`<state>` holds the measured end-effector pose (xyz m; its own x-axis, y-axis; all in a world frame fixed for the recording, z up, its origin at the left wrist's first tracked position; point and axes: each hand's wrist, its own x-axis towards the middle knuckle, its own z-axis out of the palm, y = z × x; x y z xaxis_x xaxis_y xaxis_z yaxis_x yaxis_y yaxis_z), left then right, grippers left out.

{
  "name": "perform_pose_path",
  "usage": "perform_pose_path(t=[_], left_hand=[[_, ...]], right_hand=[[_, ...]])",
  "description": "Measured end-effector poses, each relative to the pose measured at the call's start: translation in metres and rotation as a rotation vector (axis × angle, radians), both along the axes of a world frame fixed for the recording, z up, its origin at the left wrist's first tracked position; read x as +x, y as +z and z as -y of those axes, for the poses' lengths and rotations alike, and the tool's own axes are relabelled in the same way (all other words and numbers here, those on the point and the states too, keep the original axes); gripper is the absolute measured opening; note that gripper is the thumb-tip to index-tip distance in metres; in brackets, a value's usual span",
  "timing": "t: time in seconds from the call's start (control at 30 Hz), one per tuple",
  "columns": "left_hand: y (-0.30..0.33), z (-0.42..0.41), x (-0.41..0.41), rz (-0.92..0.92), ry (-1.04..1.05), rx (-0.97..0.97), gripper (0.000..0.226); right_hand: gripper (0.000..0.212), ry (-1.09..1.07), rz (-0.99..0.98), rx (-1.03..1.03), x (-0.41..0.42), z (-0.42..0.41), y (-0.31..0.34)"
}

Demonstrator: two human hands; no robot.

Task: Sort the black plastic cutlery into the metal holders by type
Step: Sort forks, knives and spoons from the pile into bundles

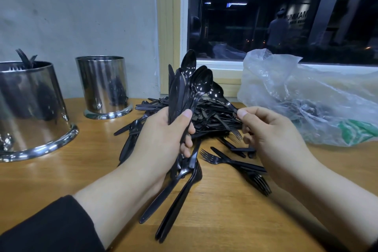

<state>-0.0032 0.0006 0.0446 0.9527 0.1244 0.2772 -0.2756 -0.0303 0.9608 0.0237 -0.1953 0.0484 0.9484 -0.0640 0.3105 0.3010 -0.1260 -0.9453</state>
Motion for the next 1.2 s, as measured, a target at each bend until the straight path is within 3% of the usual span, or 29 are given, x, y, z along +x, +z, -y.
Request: perform_pose_path(t=[0.13, 0.33, 0.53, 0.7, 0.83, 1.03, 1.2], left_hand=[[-0.001, -0.001, 0.002, 0.028, 0.028, -0.011, 0.030], [-0.003, 0.006, 0.002, 0.020, -0.020, -0.064, 0.021], [-0.006, 0.012, -0.001, 0.014, -0.087, 0.002, 0.021], [-0.007, 0.013, -0.002, 0.006, -0.139, 0.014, 0.019], [-0.004, 0.011, -0.005, -0.026, -0.162, -0.006, 0.017], [-0.003, 0.009, -0.005, -0.086, -0.253, -0.004, 0.017], [0.004, 0.008, -0.013, -0.218, -0.403, 0.102, 0.017]], right_hand=[[0.017, -0.021, -0.027, 0.062, 0.001, 0.003, 0.000], [0.007, 0.234, 0.020, 0.123, -0.003, -0.009, -0.004], [0.018, 0.276, 0.018, 0.141, -0.006, -0.030, -0.012], [0.018, 0.241, 0.027, 0.155, -0.007, -0.037, -0.012], [0.021, 0.179, 0.098, 0.001, -0.008, -0.033, -0.009], [0.021, 0.151, 0.083, 0.044, -0.007, -0.030, -0.004], [0.041, 0.089, 0.127, 0.066, -0.001, -0.018, 0.007]])
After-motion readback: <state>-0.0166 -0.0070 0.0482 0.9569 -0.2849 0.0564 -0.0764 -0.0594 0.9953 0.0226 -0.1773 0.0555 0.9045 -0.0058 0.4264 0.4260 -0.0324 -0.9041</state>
